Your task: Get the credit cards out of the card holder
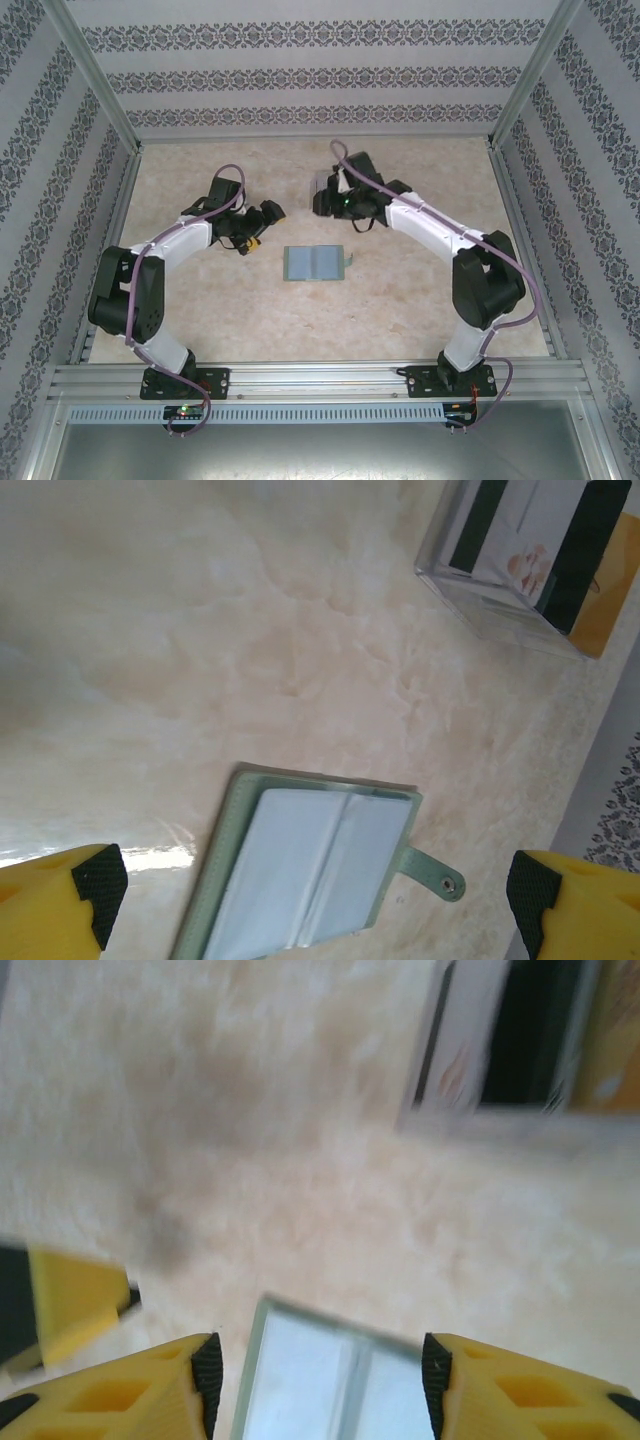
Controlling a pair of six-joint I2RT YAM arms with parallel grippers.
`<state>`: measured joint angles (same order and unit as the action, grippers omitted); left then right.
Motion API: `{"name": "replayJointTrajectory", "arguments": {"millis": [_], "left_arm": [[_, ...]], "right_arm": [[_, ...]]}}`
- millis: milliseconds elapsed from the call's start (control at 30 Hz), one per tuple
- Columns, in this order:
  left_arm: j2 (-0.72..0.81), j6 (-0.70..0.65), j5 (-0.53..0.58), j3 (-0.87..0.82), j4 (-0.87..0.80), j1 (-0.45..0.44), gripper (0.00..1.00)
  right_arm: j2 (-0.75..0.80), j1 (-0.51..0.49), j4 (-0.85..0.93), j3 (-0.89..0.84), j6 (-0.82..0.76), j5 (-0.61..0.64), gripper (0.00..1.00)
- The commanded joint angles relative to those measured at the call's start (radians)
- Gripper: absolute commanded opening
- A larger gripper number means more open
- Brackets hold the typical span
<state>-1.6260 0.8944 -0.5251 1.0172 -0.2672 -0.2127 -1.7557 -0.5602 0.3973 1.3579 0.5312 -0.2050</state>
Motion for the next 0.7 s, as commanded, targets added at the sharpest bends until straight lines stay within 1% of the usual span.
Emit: {"name": "replayJointTrajectory", "arguments": {"millis": [0,67,133,267,433,533,667], "left_arm": [[0.043,-0.065,0.044,-0.005,-0.091,0.024,0.99],[0.050,-0.077,0.057,-0.003,-0.110,0.028,0.99],[0.050,-0.086,0.065,0.000,-0.127,0.033,0.99],[0.053,-0.086,0.065,-0.003,-0.136,0.041,0.99],[0.066,-0.084,0.060,-0.014,-0.142,0.049,0.99],[0.066,-0.097,0.022,-0.018,-0.134,0.051,1.00],[0.053,-0.101,0.002,-0.021,-0.125,0.050,0.99]], "right_arm": [[0.007,-0.078,0.084,-0.059,0.010,0.064,0.59],[-0.008,-0.122,0.090,-0.072,0.034,0.077,0.59],[-0.033,-0.169,0.088,-0.074,0.054,0.100,0.63],[-0.110,-0.222,0.112,-0.030,0.061,0.137,0.65],[-0.201,-0.243,0.188,0.040,0.038,0.205,0.66],[-0.227,-0.244,0.224,0.054,0.034,0.228,0.61],[-0.245,-0.241,0.257,0.064,0.026,0.265,0.58]]}}
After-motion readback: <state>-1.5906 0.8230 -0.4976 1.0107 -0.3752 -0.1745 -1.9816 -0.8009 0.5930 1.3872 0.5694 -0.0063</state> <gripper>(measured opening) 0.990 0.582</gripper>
